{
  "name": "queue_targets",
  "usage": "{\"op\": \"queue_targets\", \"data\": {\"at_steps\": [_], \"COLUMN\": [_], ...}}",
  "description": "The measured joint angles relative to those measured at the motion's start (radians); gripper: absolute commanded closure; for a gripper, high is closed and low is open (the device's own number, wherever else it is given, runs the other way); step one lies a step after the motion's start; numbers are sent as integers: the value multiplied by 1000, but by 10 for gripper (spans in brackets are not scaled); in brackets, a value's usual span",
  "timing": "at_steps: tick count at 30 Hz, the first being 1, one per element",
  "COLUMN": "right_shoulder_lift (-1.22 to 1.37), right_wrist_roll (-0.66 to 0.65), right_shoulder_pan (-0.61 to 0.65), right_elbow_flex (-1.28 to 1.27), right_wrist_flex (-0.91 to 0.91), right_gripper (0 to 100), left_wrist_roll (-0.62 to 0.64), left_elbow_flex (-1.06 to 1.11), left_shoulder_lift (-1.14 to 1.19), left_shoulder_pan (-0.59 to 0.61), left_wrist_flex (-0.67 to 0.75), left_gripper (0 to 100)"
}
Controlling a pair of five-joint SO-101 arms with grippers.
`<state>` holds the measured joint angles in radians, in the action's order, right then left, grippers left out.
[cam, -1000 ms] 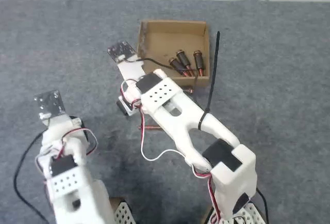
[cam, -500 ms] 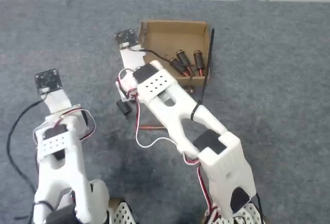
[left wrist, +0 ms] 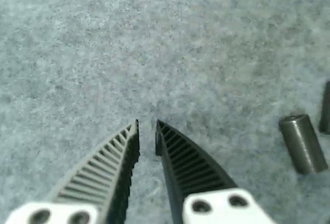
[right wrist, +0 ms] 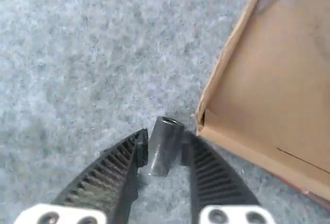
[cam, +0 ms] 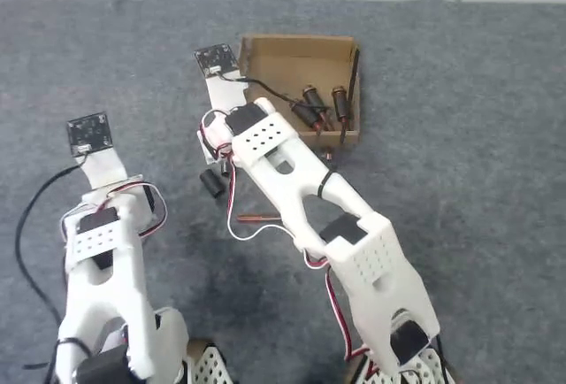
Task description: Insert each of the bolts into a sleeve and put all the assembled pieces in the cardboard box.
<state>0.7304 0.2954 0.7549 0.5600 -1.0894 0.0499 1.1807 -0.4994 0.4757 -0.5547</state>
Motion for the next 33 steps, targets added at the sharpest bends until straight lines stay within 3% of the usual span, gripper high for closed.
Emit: {"op": "queue_targets", "data": {"at_steps": [14, 33], "right_shoulder_lift": [87, 110], "right_wrist_roll": [114, 84], "right_shoulder_pan": [2, 11], "right_elbow_flex": [14, 23], "right_wrist_flex": [2, 18], "right_gripper": [811, 812], "left_wrist_roll": [3, 3], "left_elbow_flex": [0, 0], "left_shoulder_lift": [0, 2], "left_shoulder_pan": [0, 0], "left_wrist_flex": [0, 0], "left_gripper": [945, 945]}}
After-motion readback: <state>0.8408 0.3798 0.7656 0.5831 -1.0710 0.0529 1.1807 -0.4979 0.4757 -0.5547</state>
